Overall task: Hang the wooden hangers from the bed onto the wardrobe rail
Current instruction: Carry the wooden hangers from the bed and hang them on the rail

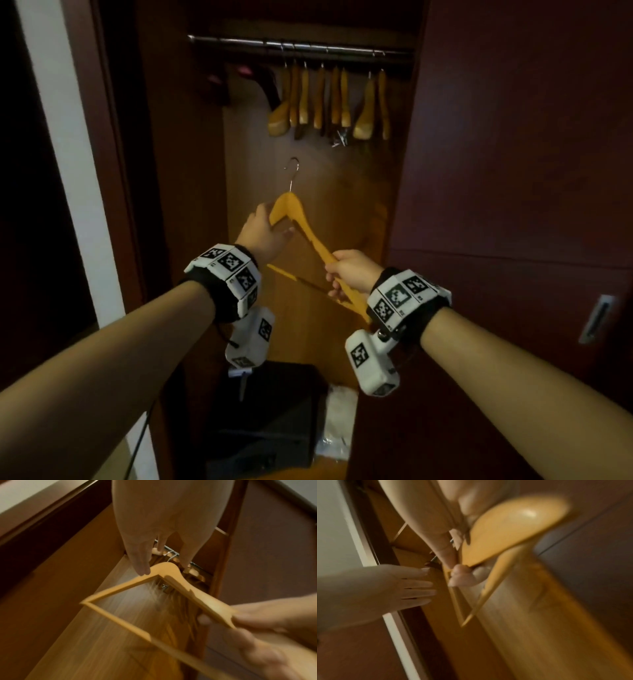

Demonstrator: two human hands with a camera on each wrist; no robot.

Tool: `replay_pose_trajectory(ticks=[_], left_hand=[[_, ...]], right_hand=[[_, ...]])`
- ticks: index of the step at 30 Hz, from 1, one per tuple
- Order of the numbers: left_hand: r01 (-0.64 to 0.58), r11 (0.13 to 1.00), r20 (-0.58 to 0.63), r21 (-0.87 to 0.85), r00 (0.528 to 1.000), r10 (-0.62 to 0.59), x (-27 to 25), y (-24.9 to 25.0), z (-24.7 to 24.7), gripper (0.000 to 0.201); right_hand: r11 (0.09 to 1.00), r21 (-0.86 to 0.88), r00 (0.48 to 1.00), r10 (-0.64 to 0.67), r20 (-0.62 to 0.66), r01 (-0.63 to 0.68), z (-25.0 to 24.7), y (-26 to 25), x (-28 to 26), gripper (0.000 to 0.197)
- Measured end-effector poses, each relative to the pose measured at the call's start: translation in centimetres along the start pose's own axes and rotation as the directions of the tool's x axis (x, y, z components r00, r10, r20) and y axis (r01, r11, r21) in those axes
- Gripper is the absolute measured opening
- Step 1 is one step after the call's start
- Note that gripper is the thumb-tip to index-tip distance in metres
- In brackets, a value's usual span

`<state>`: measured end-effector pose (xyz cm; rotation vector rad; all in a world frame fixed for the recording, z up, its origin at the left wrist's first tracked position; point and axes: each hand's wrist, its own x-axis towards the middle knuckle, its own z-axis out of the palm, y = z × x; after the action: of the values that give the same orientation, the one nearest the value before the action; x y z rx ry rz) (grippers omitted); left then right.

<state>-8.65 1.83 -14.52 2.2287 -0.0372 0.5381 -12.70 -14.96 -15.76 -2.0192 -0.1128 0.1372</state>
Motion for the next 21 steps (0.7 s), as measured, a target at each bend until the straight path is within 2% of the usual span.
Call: replay_pose_trajectory(ticks=[2,5,8,12,15,18,21], left_hand=[[0.026,0.999,-0.057,-0.029,0.998,-0.027,2.7,-1.3,-0.9,0.066],[0.081,0.996,-0.157,-0.04,0.984,-0.086,6.7,-3.7,-2.3,0.059],[0.097,0.992,-0.245,-0.075,0.963,-0.113,11.3,-6.2,-4.0,0.051],[0.023,0.991,-0.294,-0.128,0.954,-0.06,17.0,-8.9,-6.2,0.041],[-0.033,0.983,-0.319,-0.179,0.948,-0.026,21.1,-10.3,-7.7,0.037],[-0.077,0.97,-0.341,-0.232,0.94,-0.007,24.9,-11.1,-9.7,0.034],[-0.095,0.954,-0.345,-0.286,0.939,-0.01,28.3,-11.4,-11.6,0.032]], right_hand=[[0.999,0.042,1.0,-0.003,0.011,0.003,1.0,-1.7,2.8,0.02],[0.991,0.13,1.0,-0.016,0.013,0.014,2.2,-3.6,6.1,0.009],[0.964,0.266,1.0,-0.02,0.01,0.017,3.8,-5.7,9.9,0.019],[0.95,0.306,0.998,-0.067,-0.01,0.067,6.6,-9.4,14.6,0.02],[0.953,0.268,0.989,-0.123,-0.087,0.142,9.0,-12.7,18.6,0.021],[0.942,0.27,0.973,-0.155,-0.17,0.198,10.9,-16.3,22.1,0.009],[0.918,0.286,0.944,-0.202,-0.26,0.275,12.1,-19.3,25.0,0.016]])
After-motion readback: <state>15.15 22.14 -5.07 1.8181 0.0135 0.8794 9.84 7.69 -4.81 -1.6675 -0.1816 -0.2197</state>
